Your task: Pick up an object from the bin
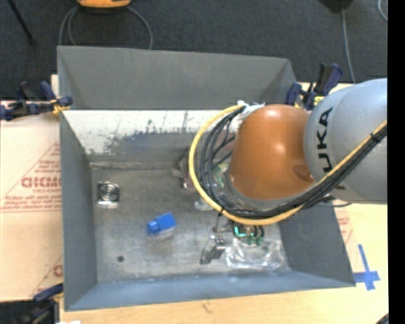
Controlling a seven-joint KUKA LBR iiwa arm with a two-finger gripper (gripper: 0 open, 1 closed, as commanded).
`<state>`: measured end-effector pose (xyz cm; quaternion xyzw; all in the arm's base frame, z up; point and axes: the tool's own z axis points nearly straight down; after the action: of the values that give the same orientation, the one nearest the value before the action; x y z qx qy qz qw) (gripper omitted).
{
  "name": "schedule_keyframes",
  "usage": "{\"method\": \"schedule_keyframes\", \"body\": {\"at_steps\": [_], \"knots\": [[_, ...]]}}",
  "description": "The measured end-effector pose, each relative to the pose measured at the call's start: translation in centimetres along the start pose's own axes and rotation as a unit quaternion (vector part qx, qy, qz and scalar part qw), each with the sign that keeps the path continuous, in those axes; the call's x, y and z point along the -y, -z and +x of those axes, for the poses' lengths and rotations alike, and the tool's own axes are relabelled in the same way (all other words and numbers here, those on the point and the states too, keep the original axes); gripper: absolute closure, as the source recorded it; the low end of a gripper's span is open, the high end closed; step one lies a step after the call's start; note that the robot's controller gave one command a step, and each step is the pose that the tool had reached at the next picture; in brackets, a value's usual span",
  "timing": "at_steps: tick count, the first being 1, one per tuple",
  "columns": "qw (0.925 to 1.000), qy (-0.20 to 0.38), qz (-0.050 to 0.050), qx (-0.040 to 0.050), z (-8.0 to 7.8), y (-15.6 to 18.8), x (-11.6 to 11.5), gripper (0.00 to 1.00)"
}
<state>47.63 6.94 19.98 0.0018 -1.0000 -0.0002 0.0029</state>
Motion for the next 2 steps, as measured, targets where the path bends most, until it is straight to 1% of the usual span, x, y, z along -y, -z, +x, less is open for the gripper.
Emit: {"method": "schedule_keyframes", "body": {"at_steps": [1,2], "knots": [[0.9999,0.010,-0.001,0.0062,-6.8,-11.7,-3.9,0.00],[0.9990,-0.044,-0.001,0.0052,-7.1,-9.8,-4.1,0.00]]}}
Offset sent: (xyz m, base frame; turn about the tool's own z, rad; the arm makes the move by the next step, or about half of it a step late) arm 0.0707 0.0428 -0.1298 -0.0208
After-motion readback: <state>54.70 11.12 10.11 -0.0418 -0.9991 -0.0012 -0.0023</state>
